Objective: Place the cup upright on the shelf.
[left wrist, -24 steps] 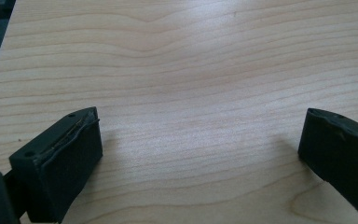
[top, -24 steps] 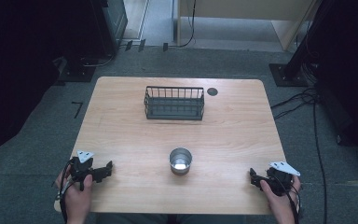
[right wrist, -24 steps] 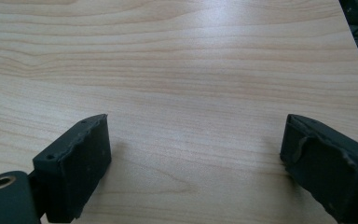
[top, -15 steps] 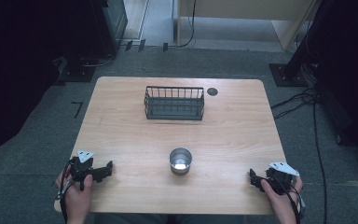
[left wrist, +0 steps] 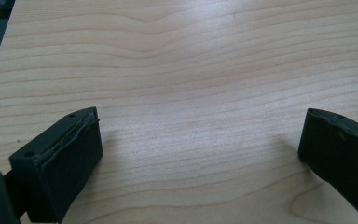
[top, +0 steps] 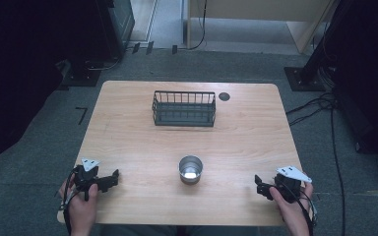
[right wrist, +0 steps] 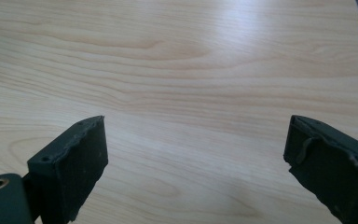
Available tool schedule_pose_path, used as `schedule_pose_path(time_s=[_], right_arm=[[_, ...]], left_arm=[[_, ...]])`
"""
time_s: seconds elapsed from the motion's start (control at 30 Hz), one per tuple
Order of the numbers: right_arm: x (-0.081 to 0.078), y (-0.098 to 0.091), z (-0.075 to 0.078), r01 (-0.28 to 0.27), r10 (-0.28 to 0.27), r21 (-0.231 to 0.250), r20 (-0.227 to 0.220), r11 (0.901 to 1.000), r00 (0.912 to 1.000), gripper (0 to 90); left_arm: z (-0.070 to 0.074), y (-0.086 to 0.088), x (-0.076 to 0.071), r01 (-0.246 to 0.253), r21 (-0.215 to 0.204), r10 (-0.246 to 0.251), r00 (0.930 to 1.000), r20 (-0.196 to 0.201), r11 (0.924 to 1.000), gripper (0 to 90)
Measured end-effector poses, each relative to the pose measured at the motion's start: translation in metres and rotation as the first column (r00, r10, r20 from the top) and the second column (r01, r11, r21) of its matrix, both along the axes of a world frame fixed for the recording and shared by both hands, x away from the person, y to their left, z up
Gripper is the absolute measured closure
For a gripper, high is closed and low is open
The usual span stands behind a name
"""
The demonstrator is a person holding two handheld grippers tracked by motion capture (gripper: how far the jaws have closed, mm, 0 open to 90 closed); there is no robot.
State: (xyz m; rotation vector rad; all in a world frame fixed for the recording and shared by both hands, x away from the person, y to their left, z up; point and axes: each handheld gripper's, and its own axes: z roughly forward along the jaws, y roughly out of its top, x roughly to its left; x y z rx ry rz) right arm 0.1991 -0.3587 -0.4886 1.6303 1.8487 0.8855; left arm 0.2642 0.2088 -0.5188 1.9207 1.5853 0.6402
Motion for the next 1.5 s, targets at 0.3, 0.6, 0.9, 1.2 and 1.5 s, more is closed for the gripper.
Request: schedule_pose_path(time_s=[0.3,0.6,0.9,1.2,1.5], right_arm=[[0.005,0.031,0.018,-0.088,0.087,0.005,0.032,0.9961,0.9957,5.8],[0.007,0.054,0.025,-0.149,0.149,0.003,0.034,0.9888,0.9882,5.8],[0.010,0.072,0.025,-0.195,0.195,-0.003,0.025,0.9808,0.9805,5.8],[0.013,0.097,0.022,-0.257,0.257,0.010,0.025,0.9663,0.9661,5.8],[0.012,0.116,0.023,-0.313,0.312,0.023,0.027,0.9495,0.9496,5.8]], left_arm=[[0.000,0.000,0.000,0.001,0.000,-0.001,1.0000,0.000,1.0000,0.0],[0.000,0.000,0.000,0.000,0.000,0.000,1.0000,0.000,1.0000,0.0],[0.000,0.000,0.000,0.000,0.000,0.000,1.0000,0.000,1.0000,0.0],[0.000,0.000,0.000,0.000,0.000,0.000,1.0000,0.000,1.0000,0.0],[0.000,0.000,0.000,0.000,0.000,0.000,1.0000,0.000,1.0000,0.0]])
